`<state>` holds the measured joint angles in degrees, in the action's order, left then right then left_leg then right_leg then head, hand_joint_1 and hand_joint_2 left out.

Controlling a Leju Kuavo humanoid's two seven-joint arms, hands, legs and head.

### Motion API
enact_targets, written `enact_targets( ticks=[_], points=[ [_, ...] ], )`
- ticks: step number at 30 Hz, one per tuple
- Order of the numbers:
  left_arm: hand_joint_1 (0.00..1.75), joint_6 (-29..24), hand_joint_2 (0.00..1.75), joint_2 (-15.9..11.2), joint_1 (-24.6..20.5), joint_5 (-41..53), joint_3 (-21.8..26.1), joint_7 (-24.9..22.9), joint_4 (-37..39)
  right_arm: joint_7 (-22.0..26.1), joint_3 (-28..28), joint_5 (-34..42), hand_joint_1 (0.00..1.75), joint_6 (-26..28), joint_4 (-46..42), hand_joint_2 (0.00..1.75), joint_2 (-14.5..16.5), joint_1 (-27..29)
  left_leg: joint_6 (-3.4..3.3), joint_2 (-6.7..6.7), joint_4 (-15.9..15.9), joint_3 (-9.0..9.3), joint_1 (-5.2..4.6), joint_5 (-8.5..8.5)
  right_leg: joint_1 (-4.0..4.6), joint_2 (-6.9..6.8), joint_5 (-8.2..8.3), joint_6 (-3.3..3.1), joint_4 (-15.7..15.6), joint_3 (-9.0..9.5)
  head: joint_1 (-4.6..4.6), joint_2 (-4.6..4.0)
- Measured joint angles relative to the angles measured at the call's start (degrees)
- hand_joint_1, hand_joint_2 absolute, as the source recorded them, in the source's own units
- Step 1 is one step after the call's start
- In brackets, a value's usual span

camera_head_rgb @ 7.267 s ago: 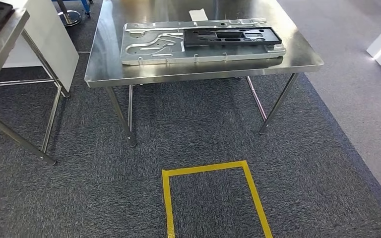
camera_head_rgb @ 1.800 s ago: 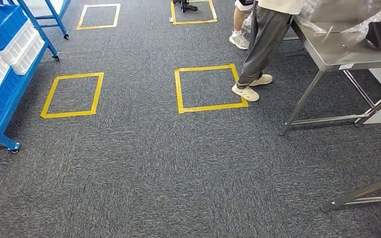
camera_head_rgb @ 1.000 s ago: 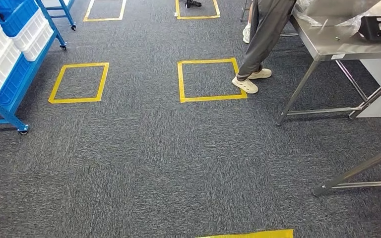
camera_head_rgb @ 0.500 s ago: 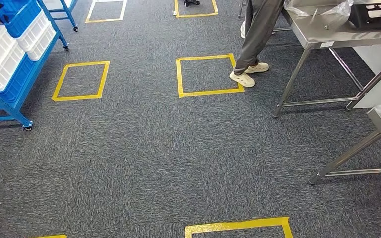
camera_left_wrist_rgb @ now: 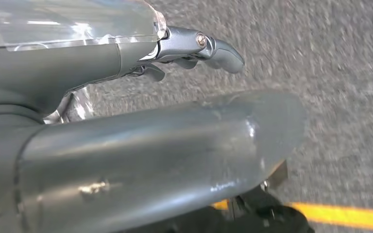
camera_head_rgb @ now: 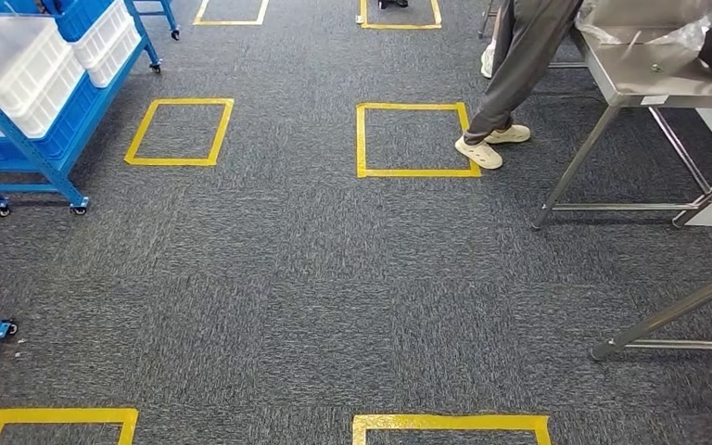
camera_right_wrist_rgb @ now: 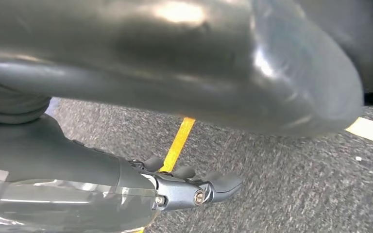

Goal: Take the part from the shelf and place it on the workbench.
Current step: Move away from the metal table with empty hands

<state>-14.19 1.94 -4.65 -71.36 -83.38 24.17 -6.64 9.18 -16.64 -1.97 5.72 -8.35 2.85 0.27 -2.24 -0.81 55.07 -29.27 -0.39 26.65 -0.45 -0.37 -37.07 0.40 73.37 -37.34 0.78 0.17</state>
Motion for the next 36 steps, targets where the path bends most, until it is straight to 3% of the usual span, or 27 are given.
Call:
enact_targets(
  ticks=[1,2,4,6,7,9,10,12,14,15,16,17,19,21,24,26,28,30,31,32,34,36],
  points=[
    [0.00,-0.02,0.00,0.01,0.06,0.00,-0.03,0.00,0.00,-0.01,-0.01,0.00,0.00,-0.01,0.01,0.00,-0.01,0.01,0.07,-0.58,0.27,-0.17,0.01,0.02,-0.11,0.10,1.06,0.11,-0.54,0.30,-0.01,0.00],
    [0.00,-0.02,0.00,0.03,0.11,0.00,-0.09,0.00,0.00,-0.01,-0.02,0.00,0.00,-0.01,0.01,0.00,-0.03,0.04,0.20,-1.20,0.60,-0.27,0.04,0.09,-0.26,0.31,2.96,0.17,-3.05,1.56,-0.01,0.00],
    [0.00,-0.02,0.00,0.12,0.09,0.00,-0.25,0.01,0.00,0.00,-0.03,0.00,0.00,-0.01,0.03,0.00,-0.07,0.17,0.77,-2.39,1.64,-0.73,0.03,0.51,-0.60,2.28,6.41,0.17,-10.47,5.09,-0.08,0.00],
    [0.00,-0.02,0.00,0.18,-0.07,0.00,-0.36,0.02,0.00,0.02,-0.05,0.01,0.00,-0.01,0.07,0.00,-0.08,0.24,1.51,-3.35,2.64,-1.55,0.03,0.83,-0.74,4.06,7.25,-0.12,-14.14,6.58,-0.07,0.00],
    [0.00,-0.02,0.00,0.18,-0.14,0.00,-0.39,0.03,0.00,0.02,-0.07,0.02,0.00,-0.01,0.09,0.00,-0.07,0.25,1.87,-3.83,2.91,-1.97,0.05,0.83,-0.64,4.10,7.07,-0.35,-14.28,6.54,-0.05,0.00],
    [0.00,-0.03,0.00,0.18,-0.08,0.00,-0.43,0.03,0.00,0.02,-0.13,0.02,0.00,-0.03,0.09,0.00,-0.07,0.29,2.42,-4.50,3.19,-2.40,0.28,0.82,-0.64,2.94,7.27,-1.03,-14.35,6.48,-0.04,0.00],
    [0.00,-0.03,0.00,0.17,-0.01,0.00,-0.46,0.04,0.00,0.03,-0.15,0.02,0.00,-0.05,0.09,0.00,-0.09,0.31,2.67,-4.05,3.97,-2.81,0.31,1.35,-0.70,2.35,7.34,-1.34,-14.46,6.52,0.07,0.00],
    [0.00,-0.04,0.00,0.18,0.03,0.00,-0.51,0.09,0.00,0.04,-0.16,0.02,0.00,-0.10,0.09,0.00,-0.12,0.34,3.19,-2.00,8.82,-5.01,0.44,4.17,-0.75,1.09,7.41,-1.82,-14.63,6.54,0.43,0.00],
    [0.00,-0.06,0.00,0.22,-0.04,0.01,-0.58,0.13,0.00,0.04,-0.17,0.02,0.00,-0.20,0.09,0.00,-0.14,0.39,3.68,-0.40,16.39,-8.68,0.71,7.53,-0.53,-0.32,7.33,-2.08,-14.63,6.50,0.68,0.00],
    [0.00,-0.10,0.00,0.25,-0.05,0.01,-0.61,0.15,0.00,0.04,-0.19,0.02,0.00,-0.30,0.10,0.00,-0.14,0.40,3.81,-0.03,18.70,-9.82,0.84,8.08,-0.42,-1.05,7.28,-2.13,-14.63,6.51,0.67,0.00],
    [0.00,-0.17,0.00,0.26,-0.03,0.01,-0.65,0.16,0.00,0.04,-0.20,0.02,0.00,-0.41,0.10,0.00,-0.14,0.38,3.85,0.23,18.87,-9.92,0.92,7.50,-0.36,-1.75,7.21,-2.14,-14.62,6.57,0.68,0.00],
    [0.00,-0.26,0.00,0.27,0.00,0.00,-0.67,0.17,0.00,0.04,-0.21,0.02,0.00,-0.54,0.10,0.00,-0.14,0.35,3.77,0.64,16.55,-8.77,0.97,5.87,-0.32,-2.41,7.13,-2.09,-14.62,6.68,0.67,0.00],
    [0.00,-0.40,0.00,0.27,-0.07,0.00,-0.70,0.18,0.00,0.04,-0.23,0.02,0.00,-0.76,0.09,0.00,-0.14,0.33,3.40,2.78,8.64,-4.80,0.72,2.29,-0.20,-3.62,6.87,-1.76,-14.59,7.02,0.69,-0.01],
    [0.00,-0.45,0.00,0.27,-0.29,0.00,-0.71,0.22,0.00,0.03,-0.25,0.03,0.00,-0.90,0.10,0.00,-0.14,0.33,2.82,4.34,3.90,-2.61,0.20,0.90,-0.05,-4.60,6.64,-1.22,-14.59,7.25,0.64,-0.01],
    [0.00,-0.48,0.00,0.27,-0.17,0.00,-0.71,0.25,0.00,0.03,-0.28,0.04,0.00,-0.89,0.08,0.00,-0.10,0.06,1.84,3.11,2.88,-2.50,-0.04,0.62,-0.19,-5.72,6.47,-0.31,-14.88,7.74,0.63,0.00],
    [0.00,-0.48,0.00,0.30,-0.04,-0.01,-0.72,0.22,0.00,0.02,-0.30,0.04,0.00,-0.86,0.07,0.00,-0.10,0.00,0.99,2.02,1.94,-1.95,0.21,-0.02,-0.30,-3.70,4.87,0.15,-12.97,7.17,0.49,0.00],
    [0.00,-0.48,0.00,0.31,-0.14,-0.11,-0.73,0.21,0.00,-0.02,-0.33,0.04,0.00,-0.88,0.08,0.00,-0.11,0.11,0.39,0.99,1.57,-1.86,0.24,-0.43,-0.32,-0.77,1.29,0.22,-6.56,4.03,0.27,0.00],
    [0.00,-0.41,0.00,0.30,-0.20,-0.42,-0.72,0.18,0.00,-0.11,-0.36,0.04,0.00,-0.92,0.10,0.00,-0.11,0.16,0.15,-0.32,1.60,-2.01,0.09,-0.51,-0.32,0.10,-1.05,0.24,0.31,0.28,0.19,-0.01],
    [0.00,-0.37,0.00,0.31,-0.14,-0.60,-0.71,0.12,0.00,-0.15,-0.37,0.04,0.00,-0.94,0.11,0.00,-0.11,0.20,0.13,-1.09,1.62,-1.99,0.05,-0.51,-0.33,0.22,-0.58,0.25,1.33,-0.52,0.18,-0.01],
    [0.00,-0.33,0.00,0.31,-0.06,-0.83,-0.71,0.01,0.00,-0.21,-0.38,0.04,0.00,-0.96,0.11,0.00,-0.11,0.22,0.15,-1.92,1.67,-1.90,0.04,-0.50,-0.35,0.37,1.07,0.20,0.02,-0.17,0.18,-0.01],
    [0.00,-0.30,0.00,0.36,0.03,-1.23,-0.68,-0.34,0.00,-0.38,-0.40,0.04,0.00,-0.95,0.13,0.00,-0.12,0.31,0.40,-3.50,2.00,-1.80,0.04,-0.35,-0.47,2.09,5.70,-0.01,-7.39,2.83,0.12,0.00],
    [0.00,-0.25,0.00,0.43,-0.03,-1.58,-0.62,-0.64,0.00,-0.57,-0.44,0.02,0.00,-0.90,0.16,0.00,-0.13,0.34,0.95,-4.87,2.69,-2.18,-0.04,-0.02,-0.65,4.20,8.03,-0.25,-13.10,5.12,0.10,0.00]
  ],
)
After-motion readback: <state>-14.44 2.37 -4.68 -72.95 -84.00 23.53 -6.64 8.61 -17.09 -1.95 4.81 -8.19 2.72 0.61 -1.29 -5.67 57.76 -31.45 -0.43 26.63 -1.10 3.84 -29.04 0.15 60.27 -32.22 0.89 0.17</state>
